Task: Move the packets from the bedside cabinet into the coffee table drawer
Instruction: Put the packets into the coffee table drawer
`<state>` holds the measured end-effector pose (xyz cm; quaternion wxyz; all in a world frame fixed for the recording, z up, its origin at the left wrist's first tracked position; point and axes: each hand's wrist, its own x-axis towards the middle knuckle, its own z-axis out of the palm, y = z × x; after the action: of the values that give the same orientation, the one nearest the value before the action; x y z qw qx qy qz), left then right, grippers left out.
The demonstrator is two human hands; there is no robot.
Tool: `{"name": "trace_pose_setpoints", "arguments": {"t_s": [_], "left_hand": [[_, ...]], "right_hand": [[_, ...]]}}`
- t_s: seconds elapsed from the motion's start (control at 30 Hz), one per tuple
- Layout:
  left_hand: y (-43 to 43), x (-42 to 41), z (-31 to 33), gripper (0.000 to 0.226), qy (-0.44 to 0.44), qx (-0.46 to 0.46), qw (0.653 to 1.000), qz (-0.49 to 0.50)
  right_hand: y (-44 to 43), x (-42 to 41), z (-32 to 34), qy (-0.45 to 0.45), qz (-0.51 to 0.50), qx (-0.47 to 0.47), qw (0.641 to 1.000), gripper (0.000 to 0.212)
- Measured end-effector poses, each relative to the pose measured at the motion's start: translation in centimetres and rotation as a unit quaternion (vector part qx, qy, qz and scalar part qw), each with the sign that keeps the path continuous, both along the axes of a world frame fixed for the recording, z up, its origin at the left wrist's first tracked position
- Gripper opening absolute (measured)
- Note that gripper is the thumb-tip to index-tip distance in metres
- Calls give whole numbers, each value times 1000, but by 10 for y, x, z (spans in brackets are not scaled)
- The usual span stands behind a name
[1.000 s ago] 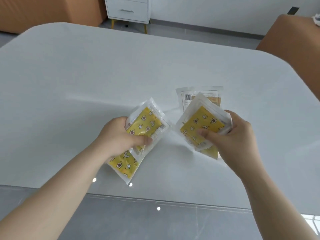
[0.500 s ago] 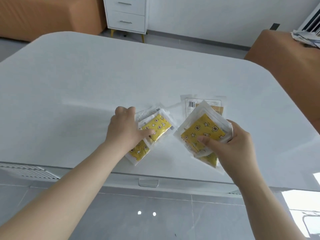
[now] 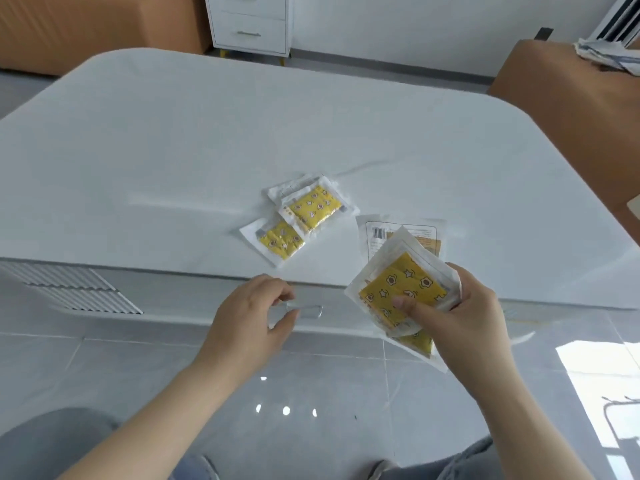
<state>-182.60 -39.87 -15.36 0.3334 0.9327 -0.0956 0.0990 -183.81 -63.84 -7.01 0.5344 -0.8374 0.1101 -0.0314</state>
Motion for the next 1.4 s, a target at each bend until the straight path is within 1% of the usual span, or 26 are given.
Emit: {"name": "trace_pose_setpoints", "arguments": {"t_s": [0.1, 0.2, 0.3, 0.43, 0.53, 0.6, 0.7, 0.83, 1.0, 1.13, 1.2, 1.27, 1.3, 1.33, 1.4], "left_hand": [[0, -7, -17, 20, 44, 32, 998, -10], [-3, -4, -29, 32, 97, 65, 993, -25], [-4, 1, -40, 44, 136, 123, 981, -57], [-8, 5, -49, 48, 174, 164, 968, -77], [-11, 5, -57, 52, 209, 209, 951, -95], [-11, 3, -63, 57, 225, 205, 947, -98], [-10, 5, -67, 65, 227, 178, 954, -80], [-18, 8, -71, 63, 223, 155, 962, -39], [-23, -1, -75, 63, 244, 96, 965, 7], [-22, -12, -72, 55, 257, 84, 963, 5], [-17, -23, -67, 53, 279, 72, 957, -16], [-12, -29, -54, 53, 297, 94, 949, -50], [-10, -30, -45, 49, 286, 106, 950, -61], [-9, -29, -34, 44, 257, 106, 959, -63], [-9, -27, -10, 30, 172, 79, 981, -48]], "right_hand": [[2, -13, -15, 17, 10, -16, 1000, 29], [4, -17, -32, 36, 25, -46, 998, 27], [5, -20, -46, 51, 28, -83, 995, 28], [5, -23, -52, 30, 36, -97, 994, 29], [3, -30, -56, 27, 37, -106, 993, 26], [1, -35, -57, 36, 38, -113, 992, 26], [-2, -38, -57, 42, 38, -121, 991, 28], [-4, -41, -56, 43, 39, -118, 991, 29], [-12, -46, -55, 41, 32, -127, 991, 28], [-16, -49, -51, 29, 31, -129, 991, 26], [-17, -50, -47, 16, 33, -122, 992, 23], [-18, -51, -43, 3, 34, -115, 993, 21], [-17, -52, -41, -2, 36, -113, 993, 22], [-17, -52, -39, -5, 38, -110, 993, 22], [-15, -53, -37, -8, 43, -103, 994, 23]]}}
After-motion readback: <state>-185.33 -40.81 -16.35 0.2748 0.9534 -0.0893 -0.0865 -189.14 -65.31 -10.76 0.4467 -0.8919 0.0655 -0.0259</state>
